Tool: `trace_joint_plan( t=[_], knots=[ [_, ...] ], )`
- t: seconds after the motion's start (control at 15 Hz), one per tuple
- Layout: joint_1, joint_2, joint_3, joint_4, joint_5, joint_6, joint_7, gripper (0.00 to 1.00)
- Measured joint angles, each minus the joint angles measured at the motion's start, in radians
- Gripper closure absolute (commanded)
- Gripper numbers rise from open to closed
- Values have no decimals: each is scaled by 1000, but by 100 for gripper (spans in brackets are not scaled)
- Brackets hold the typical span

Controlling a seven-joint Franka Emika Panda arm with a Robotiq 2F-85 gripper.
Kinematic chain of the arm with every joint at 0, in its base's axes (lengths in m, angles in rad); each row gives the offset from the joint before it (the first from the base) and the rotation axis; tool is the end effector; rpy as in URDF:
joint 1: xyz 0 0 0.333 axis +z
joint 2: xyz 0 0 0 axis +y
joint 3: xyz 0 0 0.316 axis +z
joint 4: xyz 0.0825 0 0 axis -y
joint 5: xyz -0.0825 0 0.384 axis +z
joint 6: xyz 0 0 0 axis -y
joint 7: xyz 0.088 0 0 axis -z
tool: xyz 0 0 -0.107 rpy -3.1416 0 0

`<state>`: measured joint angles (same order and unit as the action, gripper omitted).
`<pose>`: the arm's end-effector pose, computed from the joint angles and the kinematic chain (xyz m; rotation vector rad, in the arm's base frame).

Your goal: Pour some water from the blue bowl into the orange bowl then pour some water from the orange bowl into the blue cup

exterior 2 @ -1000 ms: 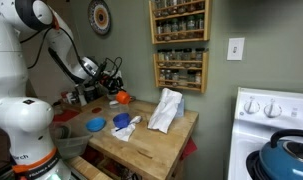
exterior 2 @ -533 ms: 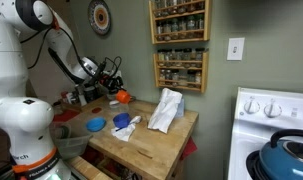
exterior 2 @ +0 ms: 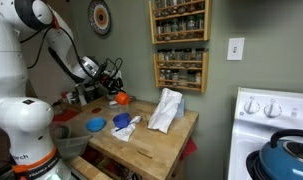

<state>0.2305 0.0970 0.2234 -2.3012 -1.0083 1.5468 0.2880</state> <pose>0.4433 0.1137 0.3095 1.8665 0.6133 -0.4198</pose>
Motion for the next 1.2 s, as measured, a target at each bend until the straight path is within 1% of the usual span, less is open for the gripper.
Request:
trace_joint_plan(
  t=[0.13, 0.27, 0.6, 0.93, 1.2],
  knots=[
    [-8, -6, -2, 0, 30, 42, -17, 99],
    [-19, -18, -5, 0, 76, 108, -49, 99],
    [-43, -66, -20, -1, 246, 303, -185, 99],
    [-49, -97, -29, -21, 466, 485, -338, 99],
    [-49, -98, -30, -69, 680, 625, -471, 99]
  ],
)
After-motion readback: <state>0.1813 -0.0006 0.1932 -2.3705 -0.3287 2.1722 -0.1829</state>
